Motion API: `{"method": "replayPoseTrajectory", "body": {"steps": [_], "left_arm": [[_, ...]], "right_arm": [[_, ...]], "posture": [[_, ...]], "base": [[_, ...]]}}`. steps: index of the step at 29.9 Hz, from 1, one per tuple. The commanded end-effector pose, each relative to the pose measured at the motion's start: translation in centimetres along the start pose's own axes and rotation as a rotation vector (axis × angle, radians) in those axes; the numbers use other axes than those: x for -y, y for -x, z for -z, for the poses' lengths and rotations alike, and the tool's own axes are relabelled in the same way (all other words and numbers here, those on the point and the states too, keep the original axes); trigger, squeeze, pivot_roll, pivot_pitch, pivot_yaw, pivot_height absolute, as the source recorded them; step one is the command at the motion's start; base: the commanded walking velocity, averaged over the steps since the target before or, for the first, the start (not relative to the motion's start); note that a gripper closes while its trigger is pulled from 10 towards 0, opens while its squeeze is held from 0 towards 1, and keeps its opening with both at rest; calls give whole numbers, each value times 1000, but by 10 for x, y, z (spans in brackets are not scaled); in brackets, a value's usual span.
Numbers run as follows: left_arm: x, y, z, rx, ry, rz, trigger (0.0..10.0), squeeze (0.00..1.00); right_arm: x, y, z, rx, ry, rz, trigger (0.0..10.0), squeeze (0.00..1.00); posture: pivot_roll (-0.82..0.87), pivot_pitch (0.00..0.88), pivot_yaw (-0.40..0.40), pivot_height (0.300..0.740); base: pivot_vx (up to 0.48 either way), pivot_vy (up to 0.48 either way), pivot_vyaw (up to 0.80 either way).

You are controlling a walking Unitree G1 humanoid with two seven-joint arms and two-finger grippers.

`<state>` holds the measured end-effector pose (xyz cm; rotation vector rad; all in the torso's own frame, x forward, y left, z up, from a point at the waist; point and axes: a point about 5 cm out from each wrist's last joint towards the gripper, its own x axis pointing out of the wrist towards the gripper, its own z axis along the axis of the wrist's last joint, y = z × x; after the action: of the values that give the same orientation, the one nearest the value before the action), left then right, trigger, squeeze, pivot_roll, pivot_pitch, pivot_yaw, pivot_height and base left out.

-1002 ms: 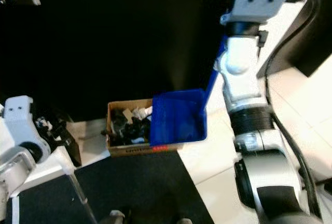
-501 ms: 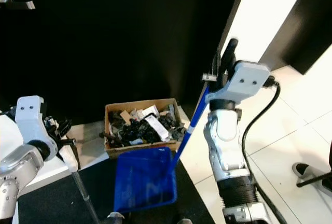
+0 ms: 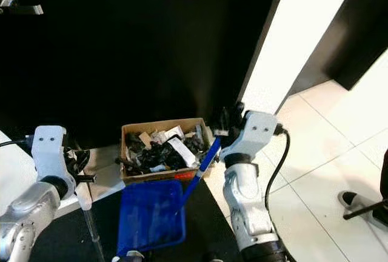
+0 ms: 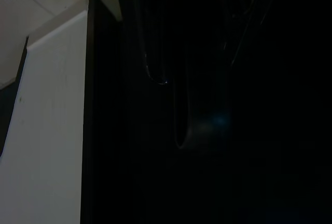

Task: Sweep floor

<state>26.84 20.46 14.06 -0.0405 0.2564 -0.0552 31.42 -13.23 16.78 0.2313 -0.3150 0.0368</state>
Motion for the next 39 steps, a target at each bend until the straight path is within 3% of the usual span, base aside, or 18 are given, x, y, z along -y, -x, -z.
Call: {"method": "replayPoseTrajectory", "body": {"steps": [1, 9, 12, 16, 20, 30, 39], "left_arm": [[2, 1, 11, -35, -10, -10, 10000, 0], [-3, -3, 12, -4, -68, -63, 10000, 0], [-9, -4, 13, 23, -53, -107, 10000, 0], [-13, -4, 11, 58, -2, -143, 10000, 0], [-6, -1, 14, 76, 29, -127, 10000, 0], [12, 1, 31, 27, 23, -102, 10000, 0], [6, -3, 26, 31, 0, -112, 10000, 0]], "right_arm": [[0, 6, 6, -12, 34, -7, 10000, 0], [2, 12, 21, -48, 217, -107, 10000, 0], [2, 10, 27, -66, 228, -131, 10000, 0], [-1, 8, 35, -93, 207, -149, 10000, 0], [-1, 6, 43, -122, 118, -101, 10000, 0], [4, 2, 45, -110, 103, -69, 10000, 0], [7, 5, 49, -111, 97, -58, 10000, 0]], "posture": [[94, 190, 17, 740], [93, 185, 24, 740], [90, 180, 26, 740], [88, 178, 25, 740], [95, 172, 18, 740], [93, 160, 24, 740], [96, 167, 39, 740]], "base": [[0, 0, 0], [0, 0, 0], [0, 0, 0], [0, 0, 0], [0, 0, 0], [0, 0, 0], [0, 0, 0]]}}
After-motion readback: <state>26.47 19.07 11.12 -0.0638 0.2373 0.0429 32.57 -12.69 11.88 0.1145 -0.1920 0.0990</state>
